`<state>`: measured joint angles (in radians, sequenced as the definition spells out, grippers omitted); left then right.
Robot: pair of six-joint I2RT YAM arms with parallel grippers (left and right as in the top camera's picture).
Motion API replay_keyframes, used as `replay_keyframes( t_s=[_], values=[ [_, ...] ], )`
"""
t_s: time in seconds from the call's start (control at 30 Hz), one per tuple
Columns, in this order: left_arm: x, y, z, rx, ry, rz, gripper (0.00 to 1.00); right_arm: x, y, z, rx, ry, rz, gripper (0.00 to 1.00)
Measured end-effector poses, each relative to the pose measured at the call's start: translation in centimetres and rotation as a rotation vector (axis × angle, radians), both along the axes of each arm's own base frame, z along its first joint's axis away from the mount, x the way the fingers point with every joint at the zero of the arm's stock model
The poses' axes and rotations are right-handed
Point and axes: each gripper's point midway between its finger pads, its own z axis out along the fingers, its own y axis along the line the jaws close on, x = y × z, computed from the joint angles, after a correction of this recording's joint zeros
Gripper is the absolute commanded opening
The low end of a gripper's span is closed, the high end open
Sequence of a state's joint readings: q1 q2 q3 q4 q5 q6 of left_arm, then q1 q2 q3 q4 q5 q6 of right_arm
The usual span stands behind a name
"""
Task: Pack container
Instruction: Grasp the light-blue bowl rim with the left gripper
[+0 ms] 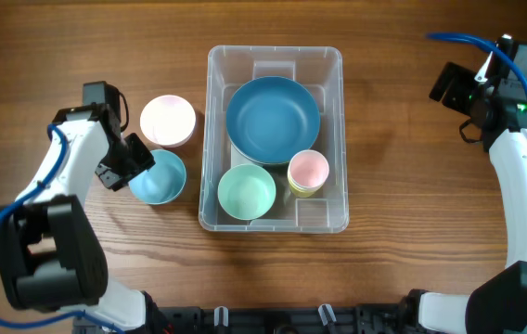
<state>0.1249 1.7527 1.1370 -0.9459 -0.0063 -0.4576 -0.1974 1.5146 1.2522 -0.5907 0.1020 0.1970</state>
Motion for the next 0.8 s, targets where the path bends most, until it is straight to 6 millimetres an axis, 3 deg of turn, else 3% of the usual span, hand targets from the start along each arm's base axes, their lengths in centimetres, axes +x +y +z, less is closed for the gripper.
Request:
replay_keyframes(
  t_s=[0.13, 0.2, 0.3, 0.37, 0.53, 0.8],
  values=[
    [-0.1, -0.1, -1.2, -0.009, 0.032, 0.0, 0.49, 0.0, 0.0, 0.0, 0.0, 0.0, 0.0, 1.0],
    [-0.3, -0.1, -1.8, -0.012, 0.052, 0.0, 0.41, 0.0, 0.0, 0.0, 0.0, 0.0, 0.0, 1.0],
    [-0.4, -0.1, -2.2, -0.013, 0.065, -0.002, 0.13, 0.0, 0.0, 0.0, 0.0, 0.0, 0.0, 1.0],
    [-0.4, -0.1, -2.2, -0.014, 0.067, -0.006, 0.04, 0.0, 0.0, 0.0, 0.0, 0.0, 0.0, 1.0],
    [-0.2, -0.5, -2.0, -0.036, 0.059, -0.018, 0.04, 0.0, 0.0, 0.0, 0.0, 0.0, 0.0, 1.0],
    [-1.5, -0.8, -1.8, -0.055, 0.112, -0.019, 0.04, 0.0, 0.0, 0.0, 0.0, 0.0, 0.0, 1.0]
  ],
)
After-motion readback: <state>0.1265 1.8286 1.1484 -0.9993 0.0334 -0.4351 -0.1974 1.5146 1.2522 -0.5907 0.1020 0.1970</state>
